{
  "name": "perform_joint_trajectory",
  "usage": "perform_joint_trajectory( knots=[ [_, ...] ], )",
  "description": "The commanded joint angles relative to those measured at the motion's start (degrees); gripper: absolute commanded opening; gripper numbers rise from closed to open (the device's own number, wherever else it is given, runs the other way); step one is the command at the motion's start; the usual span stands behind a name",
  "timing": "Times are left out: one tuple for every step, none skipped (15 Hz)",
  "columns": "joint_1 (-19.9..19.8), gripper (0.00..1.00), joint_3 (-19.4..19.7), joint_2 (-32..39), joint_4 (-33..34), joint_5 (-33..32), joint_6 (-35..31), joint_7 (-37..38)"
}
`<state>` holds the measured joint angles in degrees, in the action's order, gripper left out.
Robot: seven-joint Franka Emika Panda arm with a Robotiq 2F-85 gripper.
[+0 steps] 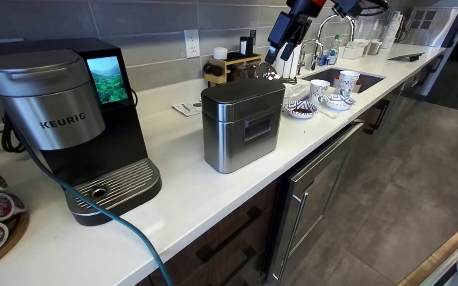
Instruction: Put the coffee pod in the bin, and then close the bin
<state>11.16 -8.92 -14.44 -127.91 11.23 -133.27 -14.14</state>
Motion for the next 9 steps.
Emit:
perform_joint_trajectory(
  knots=[
    [0.7, 1.00, 0.8, 1.2, 1.8, 0.4, 0.3, -0.3],
    [0.7, 1.00, 1.0, 1.3, 2.6, 1.0, 0.9, -0.4],
    [0.3, 1.00, 0.8, 1.4, 3.5, 0.1, 2.0, 1.0],
    [0.4, 1.00, 1.0, 1.4, 4.4, 0.8, 2.3, 1.4],
    [0.2, 1.00, 1.1, 1.4, 5.4, 0.8, 3.7, 2.3],
    [0.1, 1.00, 1.2, 1.4, 6.4, 1.0, 4.9, 2.7],
    [0.2, 1.00, 1.5, 1.4, 7.5, 1.6, 6.5, 2.6],
    [0.0, 1.00, 1.6, 1.5, 8.9, 1.3, 8.7, 3.3],
    [0.0, 1.00, 1.7, 1.6, 10.1, 1.3, 10.6, 3.4]
  ],
)
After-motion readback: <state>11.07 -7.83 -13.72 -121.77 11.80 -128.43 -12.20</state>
